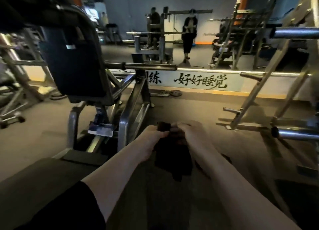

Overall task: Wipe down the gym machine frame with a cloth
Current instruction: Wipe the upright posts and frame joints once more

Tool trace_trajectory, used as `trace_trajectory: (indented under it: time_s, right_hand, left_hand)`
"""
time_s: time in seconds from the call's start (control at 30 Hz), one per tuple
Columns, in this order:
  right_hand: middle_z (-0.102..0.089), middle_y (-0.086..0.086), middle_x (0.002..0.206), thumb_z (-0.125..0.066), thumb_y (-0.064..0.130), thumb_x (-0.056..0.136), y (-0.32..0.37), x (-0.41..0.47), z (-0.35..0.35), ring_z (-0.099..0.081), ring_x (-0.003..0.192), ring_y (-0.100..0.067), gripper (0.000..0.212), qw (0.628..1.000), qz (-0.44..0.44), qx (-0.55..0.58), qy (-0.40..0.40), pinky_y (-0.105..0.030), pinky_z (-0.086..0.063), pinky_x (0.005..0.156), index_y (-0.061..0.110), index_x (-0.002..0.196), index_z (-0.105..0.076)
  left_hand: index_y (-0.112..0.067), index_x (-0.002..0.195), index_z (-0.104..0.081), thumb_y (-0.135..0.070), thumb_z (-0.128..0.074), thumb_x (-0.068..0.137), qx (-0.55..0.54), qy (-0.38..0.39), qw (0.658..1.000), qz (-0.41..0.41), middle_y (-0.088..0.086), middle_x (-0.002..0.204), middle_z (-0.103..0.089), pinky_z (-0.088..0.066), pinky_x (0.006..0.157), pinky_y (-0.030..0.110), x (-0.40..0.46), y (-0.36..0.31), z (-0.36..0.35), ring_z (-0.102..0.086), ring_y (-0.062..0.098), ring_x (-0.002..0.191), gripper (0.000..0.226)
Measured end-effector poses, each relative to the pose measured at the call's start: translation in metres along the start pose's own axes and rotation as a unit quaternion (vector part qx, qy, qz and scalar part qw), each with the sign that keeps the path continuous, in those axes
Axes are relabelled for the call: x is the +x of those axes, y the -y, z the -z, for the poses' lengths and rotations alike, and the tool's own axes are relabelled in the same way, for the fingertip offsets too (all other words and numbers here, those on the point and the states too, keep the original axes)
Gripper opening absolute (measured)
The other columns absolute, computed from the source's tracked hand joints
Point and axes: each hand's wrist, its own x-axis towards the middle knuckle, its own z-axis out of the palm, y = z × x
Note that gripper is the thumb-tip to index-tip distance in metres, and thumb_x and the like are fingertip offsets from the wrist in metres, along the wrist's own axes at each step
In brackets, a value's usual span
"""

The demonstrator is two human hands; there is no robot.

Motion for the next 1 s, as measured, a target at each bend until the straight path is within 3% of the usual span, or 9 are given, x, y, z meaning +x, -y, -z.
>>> trace_trajectory:
  time_s: [0.1,0.2,0.3,0.47,0.6,0.73,0.8,0.93,1.0]
  right_hand:
    - [-0.06,0.014,0.103,-0.066,0.009,0.087,0.0,0.058,0.004,-0.055,0.096,0.0,0.031,0.986,0.101,-0.132,0.015,-0.006,-0.044,0.07,0.02,0.116,-0.064]
    - [-0.052,0.01,0.124,-0.073,0.006,0.077,0.008,0.126,0.006,-0.049,0.114,-0.007,0.061,0.986,0.098,-0.07,0.117,-0.021,-0.043,0.087,0.028,0.13,-0.051]
    - [-0.066,0.003,0.114,-0.075,0.003,0.074,0.017,0.188,0.009,-0.061,0.107,-0.011,0.053,0.982,0.046,0.0,0.183,-0.022,-0.051,0.081,0.024,0.12,-0.057]
    - [-0.072,-0.008,0.102,-0.073,0.001,0.077,0.027,0.282,0.017,-0.067,0.103,-0.024,0.031,0.988,0.024,0.074,0.134,-0.043,-0.051,0.095,0.011,0.105,-0.066]
    - [-0.069,-0.015,0.108,-0.062,-0.009,0.081,0.036,0.363,0.018,-0.066,0.103,-0.028,0.031,0.982,0.002,0.162,0.101,-0.039,-0.054,0.085,0.001,0.111,-0.061]
    - [-0.068,-0.011,0.107,-0.059,-0.009,0.085,0.044,0.446,0.019,-0.068,0.097,-0.022,0.032,0.978,0.018,0.172,0.115,-0.032,-0.056,0.073,0.007,0.113,-0.06]
    - [-0.065,-0.01,0.11,-0.06,-0.008,0.084,0.047,0.489,0.017,-0.065,0.101,-0.023,0.036,0.982,0.038,0.14,0.12,-0.036,-0.055,0.081,0.011,0.114,-0.057]
    - [-0.057,-0.007,0.106,-0.056,-0.011,0.085,0.058,0.569,0.004,-0.06,0.096,-0.022,0.036,0.98,0.092,0.059,0.165,-0.03,-0.053,0.068,0.014,0.109,-0.048]
    - [-0.057,-0.007,0.102,-0.054,-0.012,0.085,0.059,0.602,-0.007,-0.06,0.097,-0.024,0.032,0.971,0.139,0.001,0.196,-0.036,-0.056,0.075,0.018,0.097,-0.051]
  left_hand:
    - [-0.01,0.11,-0.065,-0.009,-0.057,0.094,0.056,-0.012,0.998,-0.037,0.009,0.098,-0.07,-0.052,0.073,0.029,0.037,-0.025,0.025,-0.067,0.021,0.09,0.018]
    - [-0.014,0.109,-0.065,-0.011,-0.055,0.095,0.062,0.046,0.994,-0.073,0.01,0.112,-0.068,-0.051,0.09,0.036,0.081,-0.065,0.044,-0.064,0.025,0.106,0.018]
    - [-0.008,0.118,-0.063,-0.008,-0.055,0.094,0.07,0.061,0.989,-0.112,0.011,0.116,-0.067,-0.052,0.093,0.035,0.128,-0.101,0.055,-0.063,0.024,0.108,0.025]
    - [-0.015,0.105,-0.069,-0.003,-0.06,0.09,0.108,0.057,0.981,-0.149,0.006,0.108,-0.071,-0.047,0.101,0.043,0.216,-0.142,0.072,-0.065,0.022,0.109,0.022]
    - [-0.014,0.112,-0.067,0.005,-0.059,0.087,0.111,-0.021,0.983,-0.145,0.006,0.108,-0.071,-0.045,0.102,0.046,0.285,-0.167,0.083,-0.064,0.022,0.109,0.032]
    - [-0.016,0.113,-0.064,0.013,-0.057,0.084,0.075,-0.076,0.982,-0.153,0.01,0.114,-0.067,-0.05,0.098,0.041,0.353,-0.186,0.094,-0.063,0.024,0.11,0.042]
    - [-0.021,0.111,-0.057,0.014,-0.057,0.083,0.05,-0.116,0.98,-0.155,0.01,0.115,-0.063,-0.053,0.092,0.038,0.385,-0.194,0.099,-0.062,0.024,0.107,0.045]
    - [-0.028,0.098,-0.046,0.016,-0.059,0.08,0.046,-0.231,0.957,-0.169,0.011,0.107,-0.059,-0.054,0.082,0.04,0.443,-0.204,0.109,-0.061,0.028,0.103,0.05]
    - [-0.023,0.089,-0.051,0.017,-0.057,0.079,0.099,-0.265,0.944,-0.169,0.008,0.094,-0.06,-0.052,0.08,0.038,0.467,-0.206,0.114,-0.062,0.027,0.094,0.042]
